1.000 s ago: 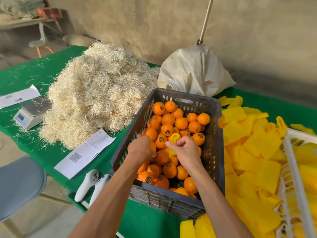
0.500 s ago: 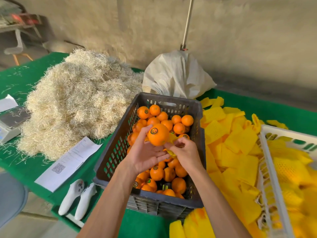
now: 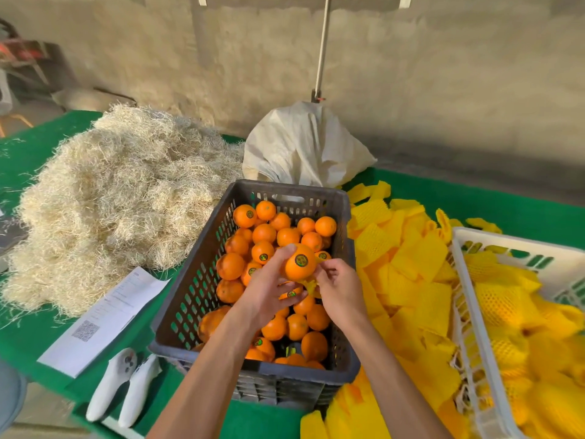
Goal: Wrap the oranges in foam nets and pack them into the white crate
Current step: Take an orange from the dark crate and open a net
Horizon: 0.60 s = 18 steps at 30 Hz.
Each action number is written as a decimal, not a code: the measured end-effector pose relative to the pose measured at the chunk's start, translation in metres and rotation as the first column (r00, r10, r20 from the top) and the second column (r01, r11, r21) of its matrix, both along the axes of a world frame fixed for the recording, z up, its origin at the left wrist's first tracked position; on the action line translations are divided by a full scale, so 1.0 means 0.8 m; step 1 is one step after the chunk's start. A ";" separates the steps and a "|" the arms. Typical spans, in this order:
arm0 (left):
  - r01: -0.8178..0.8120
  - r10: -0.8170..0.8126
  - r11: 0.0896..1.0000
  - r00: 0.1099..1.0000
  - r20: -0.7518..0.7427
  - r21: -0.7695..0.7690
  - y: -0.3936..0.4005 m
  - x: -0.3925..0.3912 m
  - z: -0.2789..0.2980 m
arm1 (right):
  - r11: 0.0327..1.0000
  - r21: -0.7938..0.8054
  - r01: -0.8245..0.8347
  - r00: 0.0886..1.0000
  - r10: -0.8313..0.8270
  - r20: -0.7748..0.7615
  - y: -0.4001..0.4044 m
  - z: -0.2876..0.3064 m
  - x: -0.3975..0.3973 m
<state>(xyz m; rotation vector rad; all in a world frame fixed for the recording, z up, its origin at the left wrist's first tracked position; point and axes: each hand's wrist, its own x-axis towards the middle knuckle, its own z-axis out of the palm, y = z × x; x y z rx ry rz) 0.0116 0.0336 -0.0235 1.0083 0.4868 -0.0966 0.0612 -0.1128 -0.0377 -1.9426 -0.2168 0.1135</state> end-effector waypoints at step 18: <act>0.067 -0.081 0.986 0.993 0.089 0.153 -0.039 0.007 0.011 | 0.958 -0.260 0.119 0.968 -0.053 0.246 -0.036 0.034 0.008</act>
